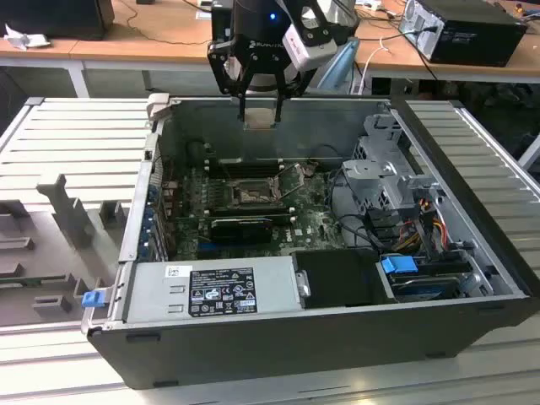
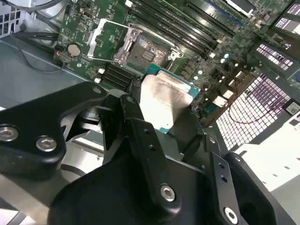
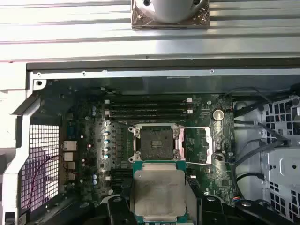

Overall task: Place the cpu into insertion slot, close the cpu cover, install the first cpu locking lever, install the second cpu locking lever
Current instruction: 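Place the cpu into insertion slot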

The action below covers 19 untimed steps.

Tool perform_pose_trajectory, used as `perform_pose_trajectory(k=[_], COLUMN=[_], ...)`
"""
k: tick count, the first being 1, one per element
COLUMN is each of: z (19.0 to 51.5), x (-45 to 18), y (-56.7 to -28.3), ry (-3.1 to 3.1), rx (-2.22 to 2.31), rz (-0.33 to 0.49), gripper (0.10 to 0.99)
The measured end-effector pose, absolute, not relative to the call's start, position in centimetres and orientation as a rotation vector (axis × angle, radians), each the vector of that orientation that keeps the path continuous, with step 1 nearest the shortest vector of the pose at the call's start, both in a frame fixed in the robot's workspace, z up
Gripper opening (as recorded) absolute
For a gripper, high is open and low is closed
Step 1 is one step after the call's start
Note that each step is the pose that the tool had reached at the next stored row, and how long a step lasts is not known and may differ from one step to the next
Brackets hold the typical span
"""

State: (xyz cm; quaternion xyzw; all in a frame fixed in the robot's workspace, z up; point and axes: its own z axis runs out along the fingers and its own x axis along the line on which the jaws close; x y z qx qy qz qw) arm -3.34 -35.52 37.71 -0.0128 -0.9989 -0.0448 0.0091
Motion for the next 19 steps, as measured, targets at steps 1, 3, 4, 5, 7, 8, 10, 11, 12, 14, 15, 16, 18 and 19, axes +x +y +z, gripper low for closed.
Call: perform_pose_trajectory(k=[1,3,4,5,7,8,10,11,12,14,15,16,18,19], z=[37.71,37.71,37.70,37.71,37.70,37.71,37.71,37.70,37.68,37.63,37.59,37.57,37.55,37.56], x=[-3.34,-3.34,-3.34,-3.34,-3.34,-3.34,-3.34,-3.34,-3.34,-3.34,-3.34,-3.34,-3.34,-3.34], y=[-35.52,-35.52,-35.52,-35.52,-35.52,-35.52,-35.52,-35.52,-35.52,-35.52,-35.52,-35.52,-35.52,-35.52], ry=[-3.120,-3.120,-3.120,-3.119,-3.119,-3.117,-3.115,-3.113,-3.113,-3.113,-3.113,-3.113,-3.113,-3.112], rx=[-0.041,-0.108,-0.134,-0.163,-0.196,-0.224,-0.272,-0.303,-0.307,-0.307,-0.307,-0.307,-0.313,-0.328], rz=[-0.140,-0.141,-0.141,-0.141,-0.142,-0.142,-0.142,-0.142,-0.142,-0.142,-0.142,-0.142,-0.139,-0.138], gripper=[0.529,0.529,0.529,0.529,0.529,0.529,0.529,0.529,0.529,0.529,0.529,0.529,0.529,0.529])
